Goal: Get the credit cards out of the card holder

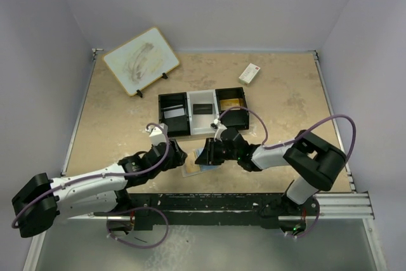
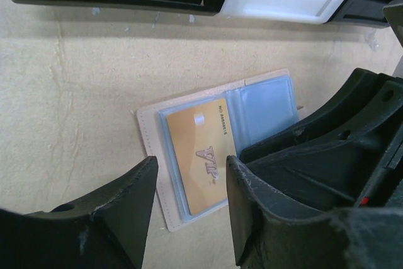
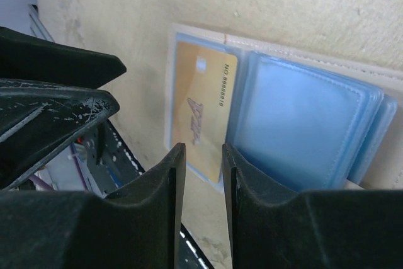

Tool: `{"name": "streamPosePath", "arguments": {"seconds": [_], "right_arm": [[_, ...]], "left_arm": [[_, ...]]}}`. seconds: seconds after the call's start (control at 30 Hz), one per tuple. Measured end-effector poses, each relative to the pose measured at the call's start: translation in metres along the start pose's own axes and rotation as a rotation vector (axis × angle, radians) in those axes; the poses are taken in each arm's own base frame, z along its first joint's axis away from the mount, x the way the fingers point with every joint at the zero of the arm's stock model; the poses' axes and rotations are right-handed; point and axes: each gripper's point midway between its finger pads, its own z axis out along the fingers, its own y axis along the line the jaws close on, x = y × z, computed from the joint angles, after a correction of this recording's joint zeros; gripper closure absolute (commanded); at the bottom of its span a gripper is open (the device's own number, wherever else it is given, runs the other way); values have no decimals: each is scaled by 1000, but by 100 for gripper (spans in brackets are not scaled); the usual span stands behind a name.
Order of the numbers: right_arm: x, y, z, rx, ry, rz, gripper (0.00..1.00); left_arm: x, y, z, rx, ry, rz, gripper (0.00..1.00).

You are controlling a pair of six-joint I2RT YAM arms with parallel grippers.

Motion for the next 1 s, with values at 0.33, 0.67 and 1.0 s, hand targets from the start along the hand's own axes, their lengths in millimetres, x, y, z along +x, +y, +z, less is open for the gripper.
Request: {"name": "streamPosePath", "arguments": {"seconds": [0.33,0.67,1.0], "right_arm": [[7,-8,12,23,30,61,72],[7,-7,14,16,16,133,71],[6,-9,12,-9,-13,195,82]], "left_arm": [[24,-11,13,42,100,14,71],[39,7,17,-7,136,51,79],[41,10,29,-34,128,74,97]]}}
